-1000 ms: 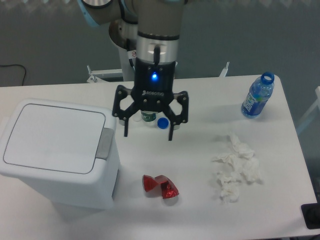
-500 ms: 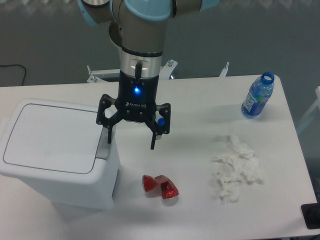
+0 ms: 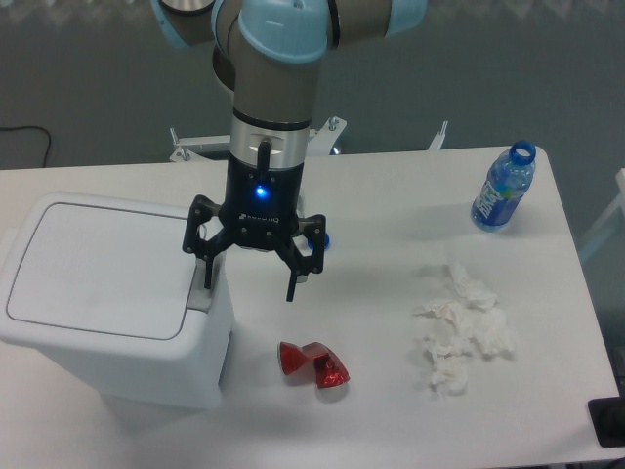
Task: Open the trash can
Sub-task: 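Lower the gripper onto the lid's hinge edge beside the grey button, then press down on the trash can lid edge with the gripper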
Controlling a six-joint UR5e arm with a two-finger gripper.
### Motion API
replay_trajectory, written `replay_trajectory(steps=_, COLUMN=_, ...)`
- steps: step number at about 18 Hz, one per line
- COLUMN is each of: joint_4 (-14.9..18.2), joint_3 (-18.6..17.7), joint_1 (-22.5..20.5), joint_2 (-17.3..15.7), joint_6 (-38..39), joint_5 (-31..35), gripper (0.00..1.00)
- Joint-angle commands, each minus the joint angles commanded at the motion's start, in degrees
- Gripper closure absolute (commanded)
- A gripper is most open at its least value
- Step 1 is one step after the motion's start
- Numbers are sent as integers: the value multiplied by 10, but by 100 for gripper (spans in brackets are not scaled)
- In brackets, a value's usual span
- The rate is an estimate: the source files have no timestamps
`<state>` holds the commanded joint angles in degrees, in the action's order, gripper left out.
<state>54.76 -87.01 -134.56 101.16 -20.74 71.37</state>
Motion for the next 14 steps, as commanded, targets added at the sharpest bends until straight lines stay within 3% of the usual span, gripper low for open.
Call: replay_trajectory(steps=14, joint_4=0, joint_3=-4, joint_1=3, joint_2=1, joint_6=-5, joint_5=0, gripper=0)
